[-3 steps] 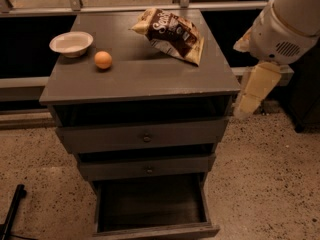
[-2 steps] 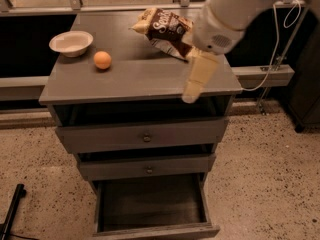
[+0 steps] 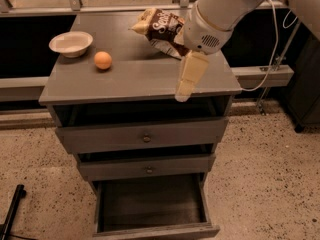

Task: Place orange into bottom drawer

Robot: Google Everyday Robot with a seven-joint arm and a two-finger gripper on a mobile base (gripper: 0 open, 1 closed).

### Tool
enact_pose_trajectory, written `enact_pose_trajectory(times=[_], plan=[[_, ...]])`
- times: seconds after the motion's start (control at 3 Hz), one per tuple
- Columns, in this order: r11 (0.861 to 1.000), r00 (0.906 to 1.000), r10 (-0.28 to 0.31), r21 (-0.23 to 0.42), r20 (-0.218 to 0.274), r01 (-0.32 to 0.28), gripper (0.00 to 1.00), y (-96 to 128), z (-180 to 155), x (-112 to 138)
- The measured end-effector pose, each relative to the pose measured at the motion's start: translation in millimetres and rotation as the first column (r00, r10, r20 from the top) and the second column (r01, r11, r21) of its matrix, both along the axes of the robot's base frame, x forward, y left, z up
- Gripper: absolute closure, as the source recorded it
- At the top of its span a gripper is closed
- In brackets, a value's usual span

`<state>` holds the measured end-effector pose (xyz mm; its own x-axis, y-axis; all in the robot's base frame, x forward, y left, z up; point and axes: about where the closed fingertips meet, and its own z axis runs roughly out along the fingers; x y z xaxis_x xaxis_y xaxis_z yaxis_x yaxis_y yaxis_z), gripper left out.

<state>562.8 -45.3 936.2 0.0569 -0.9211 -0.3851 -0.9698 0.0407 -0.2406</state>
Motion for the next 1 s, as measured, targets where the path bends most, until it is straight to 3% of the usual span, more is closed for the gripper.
enact_pose_trajectory(times=[0.33,0.67,1.0], plan=[[1.0,0.9998,-0.004,0.011,0.019,0.004,0.0,4.4,-0.1,5.6],[0.991,0.9874,0.022,0.129,0.157,-0.042,0.0,39.5,1.3,66.7],[0.966,0.9662,-0.013,0.253,0.258,-0.055,0.0,67.6,2.8,117.4]])
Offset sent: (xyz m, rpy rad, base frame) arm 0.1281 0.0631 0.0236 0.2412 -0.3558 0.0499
